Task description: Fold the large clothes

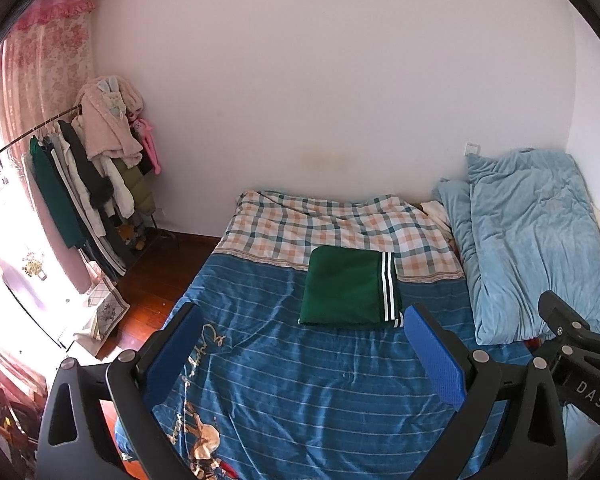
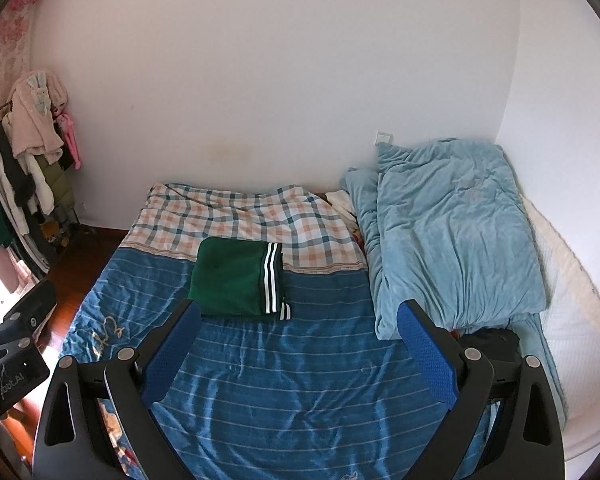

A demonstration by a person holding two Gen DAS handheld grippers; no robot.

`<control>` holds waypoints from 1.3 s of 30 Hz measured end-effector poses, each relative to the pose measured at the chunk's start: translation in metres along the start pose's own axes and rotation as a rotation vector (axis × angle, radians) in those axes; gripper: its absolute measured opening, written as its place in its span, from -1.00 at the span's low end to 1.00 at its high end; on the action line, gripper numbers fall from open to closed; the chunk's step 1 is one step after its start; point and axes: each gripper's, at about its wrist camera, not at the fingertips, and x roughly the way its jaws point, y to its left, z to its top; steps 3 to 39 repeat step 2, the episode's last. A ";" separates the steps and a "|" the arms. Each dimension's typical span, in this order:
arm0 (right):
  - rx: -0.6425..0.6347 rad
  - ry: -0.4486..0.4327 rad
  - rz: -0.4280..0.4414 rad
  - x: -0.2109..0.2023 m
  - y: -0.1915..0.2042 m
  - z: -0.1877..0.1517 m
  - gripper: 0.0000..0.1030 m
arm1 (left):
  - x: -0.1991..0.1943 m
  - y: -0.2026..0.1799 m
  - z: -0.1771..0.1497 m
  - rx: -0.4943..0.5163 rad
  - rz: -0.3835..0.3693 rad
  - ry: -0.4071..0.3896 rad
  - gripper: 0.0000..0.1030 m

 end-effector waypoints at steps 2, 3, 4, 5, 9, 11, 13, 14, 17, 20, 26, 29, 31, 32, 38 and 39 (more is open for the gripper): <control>0.002 0.002 0.002 0.000 -0.001 0.001 0.94 | -0.001 0.000 -0.001 0.001 0.001 0.000 0.99; 0.002 0.002 0.002 0.000 -0.001 0.001 0.94 | -0.001 0.000 -0.001 0.001 0.001 0.000 0.99; 0.002 0.002 0.002 0.000 -0.001 0.001 0.94 | -0.001 0.000 -0.001 0.001 0.001 0.000 0.99; 0.002 0.002 0.002 0.000 -0.001 0.001 0.94 | -0.001 0.000 -0.001 0.001 0.001 0.000 0.99; 0.002 0.002 0.002 0.000 -0.001 0.001 0.94 | -0.001 0.000 -0.001 0.001 0.001 0.000 0.99; 0.002 0.002 0.002 0.000 -0.001 0.001 0.94 | -0.001 0.000 -0.001 0.001 0.001 0.000 0.99; 0.002 0.002 0.002 0.000 -0.001 0.001 0.94 | -0.001 0.000 -0.001 0.001 0.001 0.000 0.99; 0.002 0.002 0.002 0.000 -0.001 0.001 0.94 | -0.001 0.000 -0.001 0.001 0.001 0.000 0.99; 0.002 0.002 0.002 0.000 -0.001 0.001 0.94 | -0.001 0.000 -0.001 0.001 0.001 0.000 0.99; 0.002 0.002 0.002 0.000 -0.001 0.001 0.94 | -0.001 0.000 -0.001 0.001 0.001 0.000 0.99; 0.002 0.002 0.002 0.000 -0.001 0.001 0.94 | -0.001 0.000 -0.001 0.001 0.001 0.000 0.99; 0.002 0.002 0.002 0.000 -0.001 0.001 0.94 | -0.001 0.000 -0.001 0.001 0.001 0.000 0.99; 0.002 0.002 0.002 0.000 -0.001 0.001 0.94 | -0.001 0.000 -0.001 0.001 0.001 0.000 0.99; 0.002 0.002 0.002 0.000 -0.001 0.001 0.94 | -0.001 0.000 -0.001 0.001 0.001 0.000 0.99; 0.002 0.002 0.002 0.000 -0.001 0.001 0.94 | -0.001 0.000 -0.001 0.001 0.001 0.000 0.99; 0.002 0.002 0.002 0.000 -0.001 0.001 0.94 | -0.001 0.000 -0.001 0.001 0.001 0.000 0.99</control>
